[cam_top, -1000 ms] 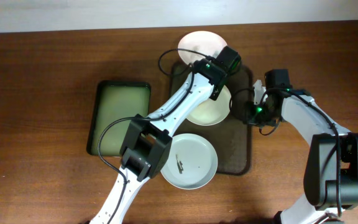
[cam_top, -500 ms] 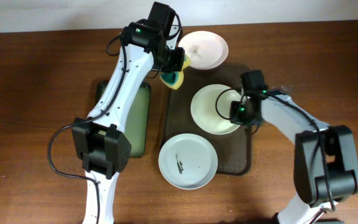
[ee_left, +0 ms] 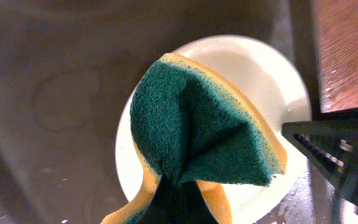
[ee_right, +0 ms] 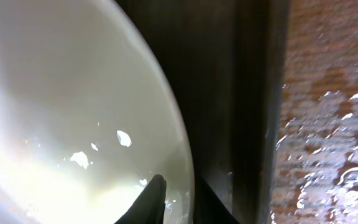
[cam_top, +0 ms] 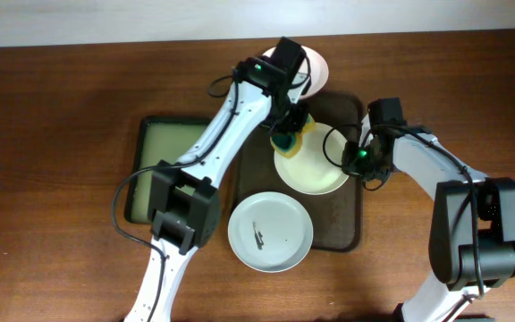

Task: Clean dirty plates on tray and stack at the side
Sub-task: 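Scrub the cream plate with the sponge in the left gripper while right holds it, then return the sponge to the soapy tray with the left gripper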

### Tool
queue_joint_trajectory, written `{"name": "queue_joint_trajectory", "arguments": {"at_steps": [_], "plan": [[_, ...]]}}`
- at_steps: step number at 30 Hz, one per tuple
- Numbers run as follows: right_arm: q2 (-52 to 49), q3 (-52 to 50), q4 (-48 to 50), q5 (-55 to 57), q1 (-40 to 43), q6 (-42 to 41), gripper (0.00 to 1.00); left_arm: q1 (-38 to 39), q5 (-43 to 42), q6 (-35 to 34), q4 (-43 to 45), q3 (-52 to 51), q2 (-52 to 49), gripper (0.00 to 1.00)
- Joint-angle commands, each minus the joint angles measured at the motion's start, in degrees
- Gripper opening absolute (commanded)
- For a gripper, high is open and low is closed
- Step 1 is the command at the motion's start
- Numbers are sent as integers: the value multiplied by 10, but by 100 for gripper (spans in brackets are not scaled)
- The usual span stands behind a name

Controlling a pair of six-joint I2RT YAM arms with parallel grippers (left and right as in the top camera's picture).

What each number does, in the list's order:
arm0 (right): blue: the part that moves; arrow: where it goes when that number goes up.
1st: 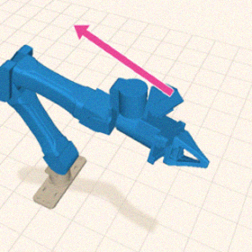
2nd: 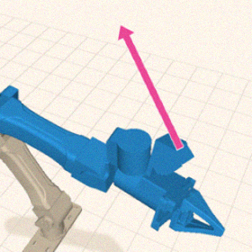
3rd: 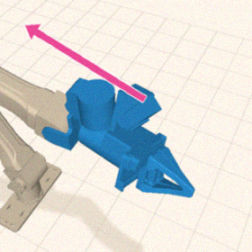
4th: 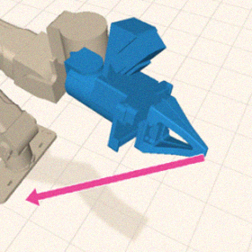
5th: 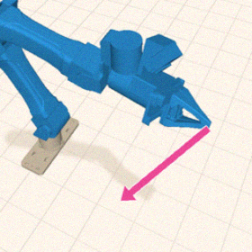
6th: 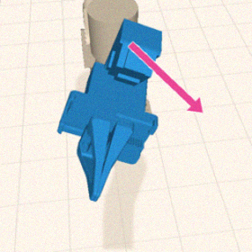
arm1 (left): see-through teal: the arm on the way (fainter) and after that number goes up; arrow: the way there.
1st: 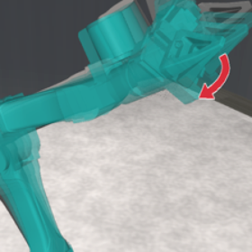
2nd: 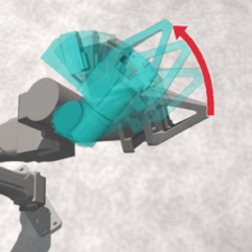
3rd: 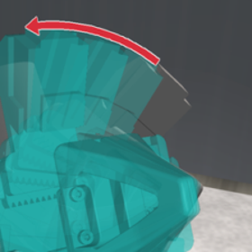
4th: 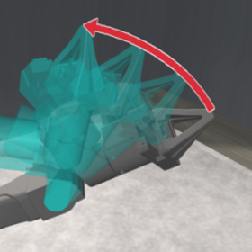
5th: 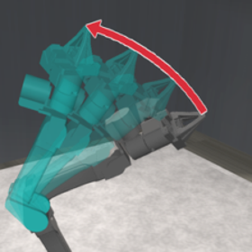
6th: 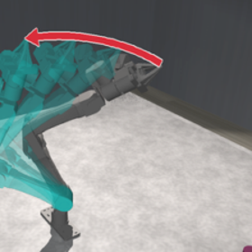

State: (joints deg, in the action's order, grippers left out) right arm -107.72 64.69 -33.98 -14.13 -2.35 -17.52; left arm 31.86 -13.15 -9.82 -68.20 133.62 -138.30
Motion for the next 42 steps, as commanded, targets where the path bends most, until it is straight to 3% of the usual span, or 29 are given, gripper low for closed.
{"name": "queue_joint_trajectory", "arguments": {"at_steps": [1, 6, 11, 13, 14, 16, 20, 24, 26, 27, 28, 30, 31, 33, 34, 36, 38, 39, 42], "plan": [[-11, -2, -16, 10, -3, 2, 4, 5, -17, 11, 2, 3, -15, 0], [-32, -5, -14, 64, -2, -25, 4, 10, -47, 6, 0, 2, -21, 0], [-32, -5, -21, 64, -2, -25, 4, 18, -47, -21, 35, 2, -128, 0], [-32, -5, -21, 64, -2, -25, 4, 17, 111, -21, 36, 3, -133, 0], [-32, -5, -23, 64, -2, -25, 4, 22, 258, -21, 21, 10, -133, 0], [-32, -5, -24, 64, -2, -25, 4, 23, 431, -21, -8, 16, -132, 0], [-32, -5, -27, 64, -2, -25, 4, 50, 522, -30, -43, 54, -129, 0], [-32, -5, -34, 64, -2, -25, 4, 69, 497, -75, -155, 223, -129, 0], [-32, -5, -34, 64, -2, -25, 4, 36, 454, -103, -236, 304, -129, 0], [-32, -5, -35, 62, -2, -24, 4, 13, 418, -103, -285, 348, -129, 0], [-32, -5, -34, 49, -2, -6, 4, -28, 305, -55, -285, 364, -108, 0], [-32, -5, -38, 23, -2, 28, 4, -67, 205, -23, -285, 362, -78, 0], [-32, -5, -40, 18, -2, 38, 4, -80, 196, -17, -285, 353, -58, 0], [-32, -5, -42, 17, -2, 38, 4, -99, 247, -8, -285, 253, 21, 0], [-32, -5, -42, 17, -2, 38, 4, -113, 274, -21, -285, 106, 90, 0], [-32, -5, -42, 17, -2, 38, 6, -146, 275, -49, -265, -79, 139, 0], [-32, -5, -39, 17, -2, 38, 6, -209, 207, -48, -122, -282, 154, 0], [-32, -5, -39, 17, -2, 38, 5, -237, 167, -41, -70, -328, 154, 0], [-27, 5, -52, 17, -3, 38, 4, -252, 154, -26, -5, -353, 154, 2]]}}
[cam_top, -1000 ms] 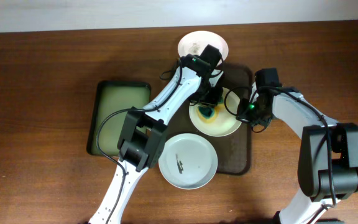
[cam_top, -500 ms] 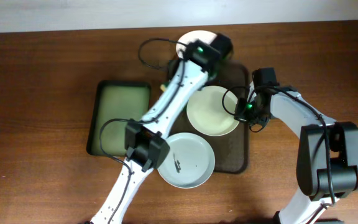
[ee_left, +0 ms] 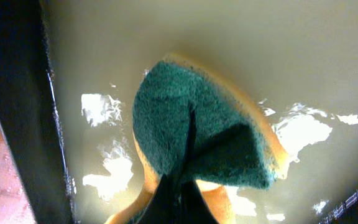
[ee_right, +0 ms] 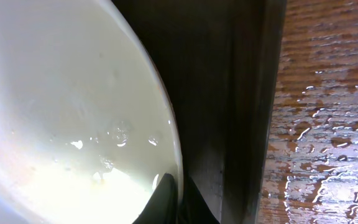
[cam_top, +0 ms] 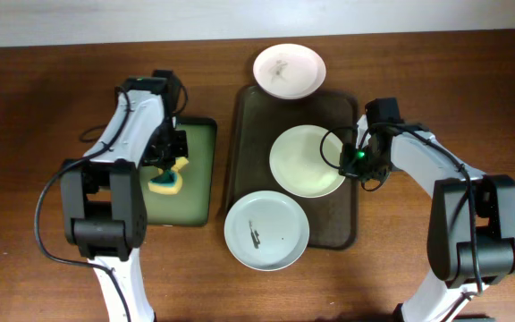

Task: Clean dirty plates on tray and stack at the side
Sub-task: 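Return the sponge to the soapy tray with the left gripper, then lift the cream plate with the right gripper and set it right of the tray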

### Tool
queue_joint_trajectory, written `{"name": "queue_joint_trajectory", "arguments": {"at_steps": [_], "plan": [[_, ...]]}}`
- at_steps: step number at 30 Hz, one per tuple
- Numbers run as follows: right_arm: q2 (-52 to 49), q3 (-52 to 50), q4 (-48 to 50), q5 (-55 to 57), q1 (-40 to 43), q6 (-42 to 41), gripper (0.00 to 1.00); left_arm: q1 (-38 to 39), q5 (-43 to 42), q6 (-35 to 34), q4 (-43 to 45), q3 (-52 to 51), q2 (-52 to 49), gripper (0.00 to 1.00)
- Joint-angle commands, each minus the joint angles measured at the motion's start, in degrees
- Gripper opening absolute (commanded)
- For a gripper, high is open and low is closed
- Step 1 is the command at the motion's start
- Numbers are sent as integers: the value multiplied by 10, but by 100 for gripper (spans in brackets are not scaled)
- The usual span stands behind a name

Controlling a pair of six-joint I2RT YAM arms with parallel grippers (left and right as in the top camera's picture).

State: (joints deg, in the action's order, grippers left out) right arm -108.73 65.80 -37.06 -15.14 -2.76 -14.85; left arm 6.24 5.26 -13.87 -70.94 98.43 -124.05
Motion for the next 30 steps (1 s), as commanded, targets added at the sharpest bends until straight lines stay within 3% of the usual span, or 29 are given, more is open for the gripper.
{"name": "queue_joint_trajectory", "arguments": {"at_steps": [1, 4, 6, 10, 12, 14, 17, 21, 30], "plan": [[2, -2, -37, 31, 1, 11, 4, 7, -30, 16, 24, -2, 15, 14], [98, -2, -74, 146, -27, 8, 4, 7, -30, 16, -1, -1, 66, 49], [184, -2, -84, 343, -100, -39, 4, 7, -30, 16, -9, -1, 133, 99], [252, -2, -60, 568, -214, -39, 4, 7, -30, 16, -44, -1, 210, 100], [275, -2, -51, 623, -262, -36, 4, 7, -29, 16, -65, -1, 219, 100], [298, -1, -45, 694, -322, 23, 4, 7, -29, 16, -67, -2, 219, 100], [299, -1, -40, 708, -382, 56, 4, 7, -29, 16, -67, -2, 219, 100], [299, -1, -41, 807, -430, 77, 4, 7, -29, 16, -67, -2, 219, 100], [299, -1, -41, 816, -441, 80, 4, 7, -29, 16, -67, -2, 219, 100]]}}
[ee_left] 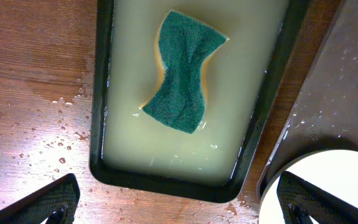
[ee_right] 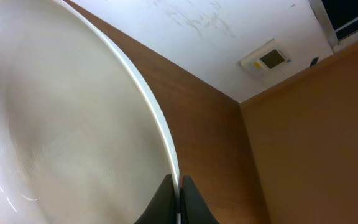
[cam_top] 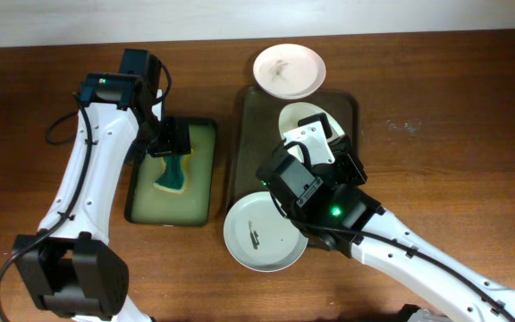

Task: Clean dirty plates on tray and stack at the side
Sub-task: 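Lift the cream plate with the right gripper and set it right of the tray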

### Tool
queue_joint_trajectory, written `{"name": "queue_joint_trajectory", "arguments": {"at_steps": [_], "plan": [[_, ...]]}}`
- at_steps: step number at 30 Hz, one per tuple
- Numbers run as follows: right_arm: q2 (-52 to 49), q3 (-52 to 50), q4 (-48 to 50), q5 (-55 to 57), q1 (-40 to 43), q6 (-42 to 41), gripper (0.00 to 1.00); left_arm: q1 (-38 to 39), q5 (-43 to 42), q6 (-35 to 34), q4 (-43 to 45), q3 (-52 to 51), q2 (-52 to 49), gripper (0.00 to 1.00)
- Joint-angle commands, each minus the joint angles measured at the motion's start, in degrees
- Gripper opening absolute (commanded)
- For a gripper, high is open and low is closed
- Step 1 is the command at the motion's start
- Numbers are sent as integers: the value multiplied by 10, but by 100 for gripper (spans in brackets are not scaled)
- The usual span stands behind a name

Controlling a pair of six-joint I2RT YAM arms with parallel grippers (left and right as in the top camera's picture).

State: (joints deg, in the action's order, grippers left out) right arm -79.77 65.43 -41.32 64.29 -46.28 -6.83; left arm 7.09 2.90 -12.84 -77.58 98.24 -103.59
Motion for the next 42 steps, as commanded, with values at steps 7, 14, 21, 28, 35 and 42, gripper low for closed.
{"name": "queue_joint_trajectory", "arguments": {"at_steps": [7, 14, 21, 28, 35, 42], "plan": [[10, 3, 16, 22, -5, 0, 4, -1, -6, 5, -1, 0, 14, 100], [10, 3, 12, 21, -5, -3, 4, -1, -6, 5, -1, 0, 14, 100], [6, 3, -28, -702, 477, -71, 4, -1, -6, 5, -1, 0, 14, 100], [-199, 2, -39, -798, 829, -89, 4, -1, -6, 5, -1, 0, 14, 100], [5, 3, -115, -893, 612, 23, 56, -1, -6, 5, -1, 0, 14, 100], [-163, -48, -145, -879, 212, -82, 45, -1, -6, 5, -1, 0, 14, 100]]}}
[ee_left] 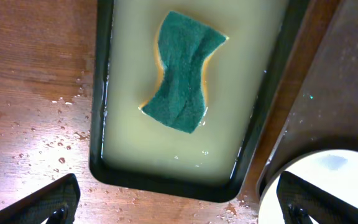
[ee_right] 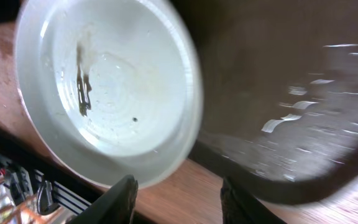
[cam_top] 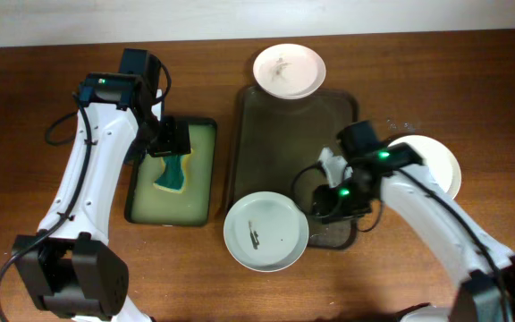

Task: Clean dirty plates on tray and stack at the side
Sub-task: 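Lift the cream plate with the right gripper and set it right of the tray, then grasp the sponge from the soapy tray with the left gripper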

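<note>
A dark brown tray (cam_top: 275, 134) holds one dirty white plate (cam_top: 265, 234) with dark streaks, overhanging its front edge; the same plate (ee_right: 107, 87) fills the right wrist view. Another dirty plate (cam_top: 289, 70) sits on the table just beyond the tray. A clean cream plate (cam_top: 441, 165) lies on the table right of the tray, partly under my right arm. My right gripper (cam_top: 323, 199) (ee_right: 179, 193) is open and empty beside the front plate's rim. My left gripper (cam_top: 170, 140) (ee_left: 178, 199) hangs open above the green-and-yellow sponge (ee_left: 184, 78).
The sponge lies in a black basin (cam_top: 141, 204) of pale soapy water left of the tray. Water drops spot the wooden table (ee_left: 36, 112) near the basin. The table's back edge meets a white wall.
My right gripper then held the cream plate raised over the tray; now that plate lies on the table right of the tray and the gripper is open by the front dirty plate. Left arm unmoved.
First my left gripper held the sponge on the cream plate in the tray while my right gripped its rim. Then the sponge was in the basin, still held. Then it lay released there and my right held the plate up. Now the plate rests beside the tray.
</note>
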### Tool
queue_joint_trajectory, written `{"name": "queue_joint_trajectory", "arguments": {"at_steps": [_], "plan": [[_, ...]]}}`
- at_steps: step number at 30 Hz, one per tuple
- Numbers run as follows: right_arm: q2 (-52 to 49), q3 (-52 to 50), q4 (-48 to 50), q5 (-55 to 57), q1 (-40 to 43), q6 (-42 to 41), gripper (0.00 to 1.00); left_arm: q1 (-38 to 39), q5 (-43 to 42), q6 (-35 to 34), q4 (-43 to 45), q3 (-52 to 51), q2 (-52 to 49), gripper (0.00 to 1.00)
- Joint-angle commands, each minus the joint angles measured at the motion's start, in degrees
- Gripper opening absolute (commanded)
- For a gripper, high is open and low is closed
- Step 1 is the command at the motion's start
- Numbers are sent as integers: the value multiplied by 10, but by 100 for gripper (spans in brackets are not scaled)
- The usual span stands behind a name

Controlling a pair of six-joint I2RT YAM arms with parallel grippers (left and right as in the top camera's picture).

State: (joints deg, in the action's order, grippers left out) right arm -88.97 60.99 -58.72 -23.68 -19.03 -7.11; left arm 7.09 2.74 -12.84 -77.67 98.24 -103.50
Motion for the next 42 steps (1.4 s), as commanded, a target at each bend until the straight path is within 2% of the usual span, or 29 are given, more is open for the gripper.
{"name": "queue_joint_trajectory", "arguments": {"at_steps": [1, 3, 5, 6, 8, 10, 12, 14, 15, 17, 18, 20, 21, 24, 28, 29, 30, 31, 33, 34, 35, 37, 39, 40, 41, 42], "plan": [[-103, -3, 38, 1, -65, -89, 45, -1, -4, 5, 0, 0, 13, 100], [-165, -3, 61, -18, -51, -88, 38, -1, -4, 5, 0, 0, 13, 100], [-173, -3, 56, -22, -43, -88, 15, -1, -4, 5, 0, 0, 13, 100], [-167, -2, 56, -22, -35, -88, 12, -1, -4, 5, 0, 0, 13, 100], [-147, 3, 56, 2, -15, -88, 17, -1, -4, 5, 0, 0, 13, 100], [-133, 8, 68, 16, 9, -86, 4, -1, -4, 5, 0, 0, 13, 99], [-133, 8, 107, 17, 47, -89, 4, -1, -4, 5, 0, 0, 13, 100], [-133, 8, 178, 25, 94, -147, 4, -1, -4, 5, 0, 0, 13, 100], [-133, 8, 197, 28, 113, -150, 4, -1, -4, 5, 0, 0, 13, 100], [-133, 8, 203, 33, 123, -212, 4, -1, -4, 5, 0, 0, 13, 100], [-131, 9, 206, 33, 123, -221, 27, -1, -4, 5, 0, 0, 13, 100], [-122, 15, 206, 34, 124, -179, 32, -1, -2, 6, -1, 1, 13, 100], [-101, 37, 190, 38, 124, -90, 33, -1, -2, 5, -23, 1, 13, 100], [-43, 84, 123, 105, 123, 7, 33, -1, -2, 5, -42, 1, 13, 100], [6, 87, 107, 104, 123, 24, 33, -1, -4, 6, 12, 1, 13, 100], [5, 87, 87, 104, 123, 24, 33, -1, -4, 5, 25, -7, 13, 93], [5, 87, 78, 104, 123, 24, 33, -1, -2, 5, 38, -22, 13, 77], [5, 87, 70, 104, 123, 24, 34, 1, -11, 5, 96, -89, 12, 70], [5, 87, 70, 104, 123, 24, 35, 7, -11, 5, 182, -186, 12, 67], [5, 87, 71, 104, 123, 24, 35, 8, -11, 5, 238, -236, 12, 60], [5, 87, 71, 104, 123, 24, 38, 7, 13, 5, 323, -286, 12, 44], [5, 87, 71, 104, 123, 24, 38, 8, 9, 5, 427, -351, 11, 45], [5, 87, 71, 104, 123, 24, 38, 8, 10, 5, 440, -364, -23, 44], [5, 87, 71, 104, 123, 24, 38, 8, 10, 5, 440, -364, -38, 36], [5, 87, 71, 104, 123, 24, 38, 8, 10, 5, 440, -364, -43, 14], [5, 87, 71, 104, 123, 24, 38, 8, 10, 5, 433, -355, -42, 0]]}}
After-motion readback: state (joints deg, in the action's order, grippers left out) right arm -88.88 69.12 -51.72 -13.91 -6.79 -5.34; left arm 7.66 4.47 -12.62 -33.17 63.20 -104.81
